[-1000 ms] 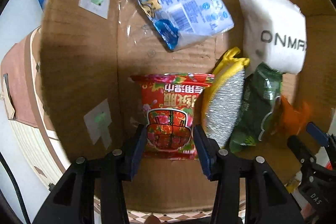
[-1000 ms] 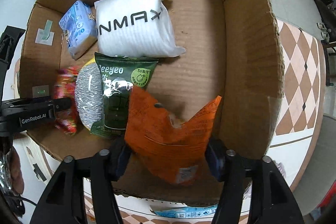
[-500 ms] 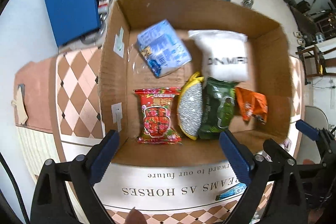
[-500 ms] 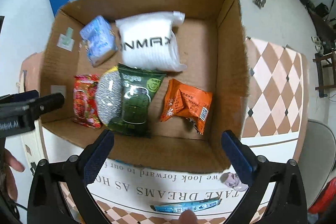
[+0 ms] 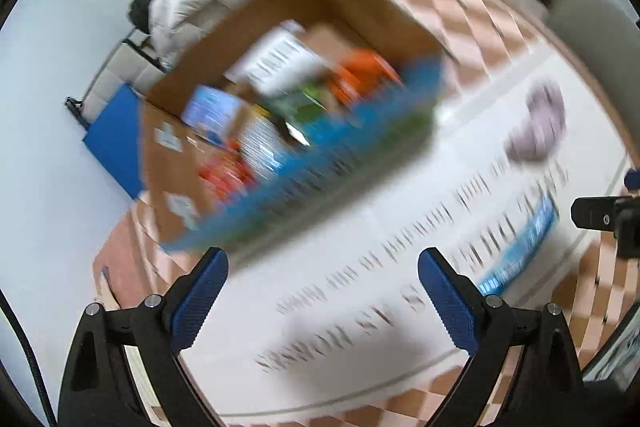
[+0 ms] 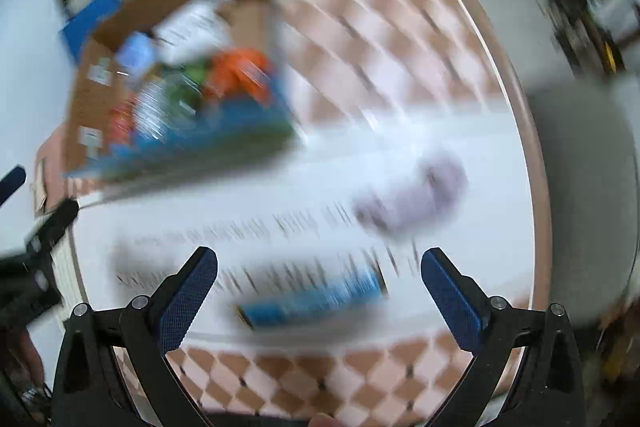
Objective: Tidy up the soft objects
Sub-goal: 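Withdraw both tools and reach toward the lavender cloth and blue stick packet, then grasp the lavender cloth with left tool while right tool grasps the blue stick packet, then carry cloth and stick packet into the box and open both tools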
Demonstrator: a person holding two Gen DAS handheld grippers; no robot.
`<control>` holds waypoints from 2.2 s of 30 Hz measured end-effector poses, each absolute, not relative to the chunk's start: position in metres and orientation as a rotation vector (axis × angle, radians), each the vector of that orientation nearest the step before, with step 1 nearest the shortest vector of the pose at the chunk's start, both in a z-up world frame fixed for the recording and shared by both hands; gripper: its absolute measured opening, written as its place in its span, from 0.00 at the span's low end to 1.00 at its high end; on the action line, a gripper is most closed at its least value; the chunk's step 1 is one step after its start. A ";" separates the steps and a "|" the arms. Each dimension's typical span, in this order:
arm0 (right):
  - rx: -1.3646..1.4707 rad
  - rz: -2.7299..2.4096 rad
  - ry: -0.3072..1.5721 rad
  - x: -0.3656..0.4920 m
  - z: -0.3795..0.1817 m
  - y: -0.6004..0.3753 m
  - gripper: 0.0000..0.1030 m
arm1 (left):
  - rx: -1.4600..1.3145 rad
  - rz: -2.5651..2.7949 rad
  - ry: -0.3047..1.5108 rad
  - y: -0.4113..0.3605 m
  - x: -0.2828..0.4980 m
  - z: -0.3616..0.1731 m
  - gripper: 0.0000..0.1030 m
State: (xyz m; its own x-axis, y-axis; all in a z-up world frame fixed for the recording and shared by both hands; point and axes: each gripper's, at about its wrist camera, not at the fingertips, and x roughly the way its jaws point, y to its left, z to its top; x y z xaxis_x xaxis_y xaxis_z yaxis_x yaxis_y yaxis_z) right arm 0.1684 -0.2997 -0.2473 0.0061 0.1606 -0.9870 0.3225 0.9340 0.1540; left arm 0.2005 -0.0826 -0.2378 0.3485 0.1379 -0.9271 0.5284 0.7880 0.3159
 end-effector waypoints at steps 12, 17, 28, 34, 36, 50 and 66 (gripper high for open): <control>0.811 -0.262 1.740 0.120 -0.386 -0.278 0.78 | 0.609 0.104 1.391 -0.021 0.169 -0.313 0.95; 0.466 -0.258 1.777 0.133 -0.380 -0.239 0.43 | 0.483 0.147 1.412 -0.013 0.173 -0.297 0.95; 0.411 -0.124 1.710 0.102 -0.346 -0.346 0.14 | 0.507 -0.207 1.400 -0.158 0.196 -0.287 0.95; 0.436 -0.213 1.666 0.103 -0.342 -0.433 0.14 | 0.684 -0.421 1.342 -0.264 0.217 -0.306 0.95; 0.459 -0.236 1.659 0.101 -0.344 -0.455 0.14 | 0.742 -0.484 1.350 -0.296 0.223 -0.314 0.95; 0.537 -0.288 1.665 0.119 -0.359 -0.507 0.14 | 1.082 -0.608 1.463 -0.372 0.210 -0.395 0.39; 0.408 -0.096 1.572 0.148 -0.277 -0.450 0.14 | 0.490 -0.466 1.346 -0.250 0.247 -0.276 0.33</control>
